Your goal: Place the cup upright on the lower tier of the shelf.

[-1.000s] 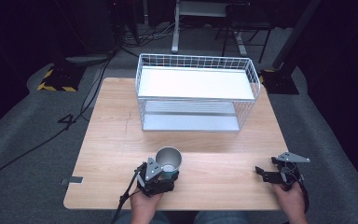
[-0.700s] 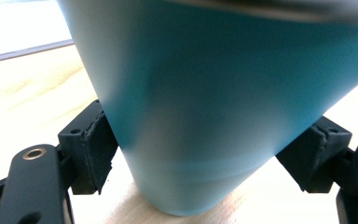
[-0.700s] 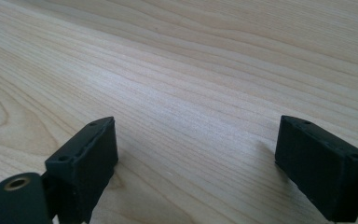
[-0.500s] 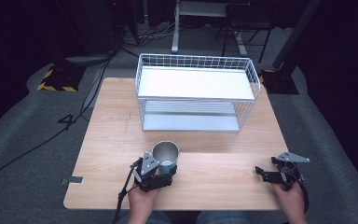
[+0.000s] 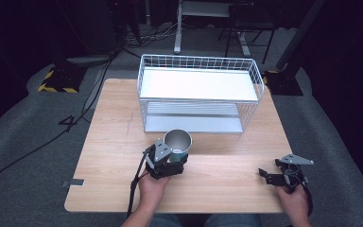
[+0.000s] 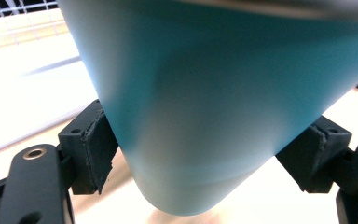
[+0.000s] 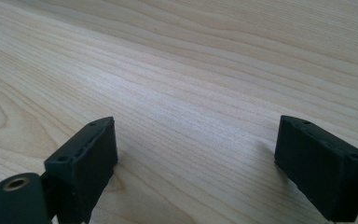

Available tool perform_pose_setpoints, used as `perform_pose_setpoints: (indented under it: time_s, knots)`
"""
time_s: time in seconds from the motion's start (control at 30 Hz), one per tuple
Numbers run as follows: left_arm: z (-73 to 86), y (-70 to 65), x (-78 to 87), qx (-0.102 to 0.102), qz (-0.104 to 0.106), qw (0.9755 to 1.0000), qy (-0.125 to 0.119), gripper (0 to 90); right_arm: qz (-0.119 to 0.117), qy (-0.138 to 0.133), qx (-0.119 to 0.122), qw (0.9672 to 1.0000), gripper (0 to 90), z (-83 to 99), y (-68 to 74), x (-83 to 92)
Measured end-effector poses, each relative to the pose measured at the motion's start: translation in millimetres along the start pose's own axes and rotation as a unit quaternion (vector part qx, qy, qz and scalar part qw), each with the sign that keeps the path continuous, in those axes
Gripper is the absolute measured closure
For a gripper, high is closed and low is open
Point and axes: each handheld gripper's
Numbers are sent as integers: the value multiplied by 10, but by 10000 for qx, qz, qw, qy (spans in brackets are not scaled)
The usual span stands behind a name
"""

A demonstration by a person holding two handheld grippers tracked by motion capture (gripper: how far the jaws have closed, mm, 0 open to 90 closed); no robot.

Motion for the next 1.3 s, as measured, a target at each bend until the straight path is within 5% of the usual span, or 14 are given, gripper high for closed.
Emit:
perform_pose_setpoints:
  time_s: [0.33,0.8,1.03,1.3]
  knots:
    - [-306,54,-263,-123,-47,9999,51,216,12,1,-12,10000,132,0,3,0]
    - [-625,174,-666,208,-97,9997,-107,215,10,0,-12,10000,132,0,3,0]
    - [-733,211,-850,148,-233,9995,-121,214,8,-1,-12,10000,132,0,3,0]
    - [-791,248,-1082,314,-226,9992,-107,214,9,-1,-7,10000,133,0,3,0]
Point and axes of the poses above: each handheld gripper's, and its own axes: x roughly backward along the jaws, z roughly out of its underside, y roughly to its left, and after that the axes turned 10 degrees about y, right-handed
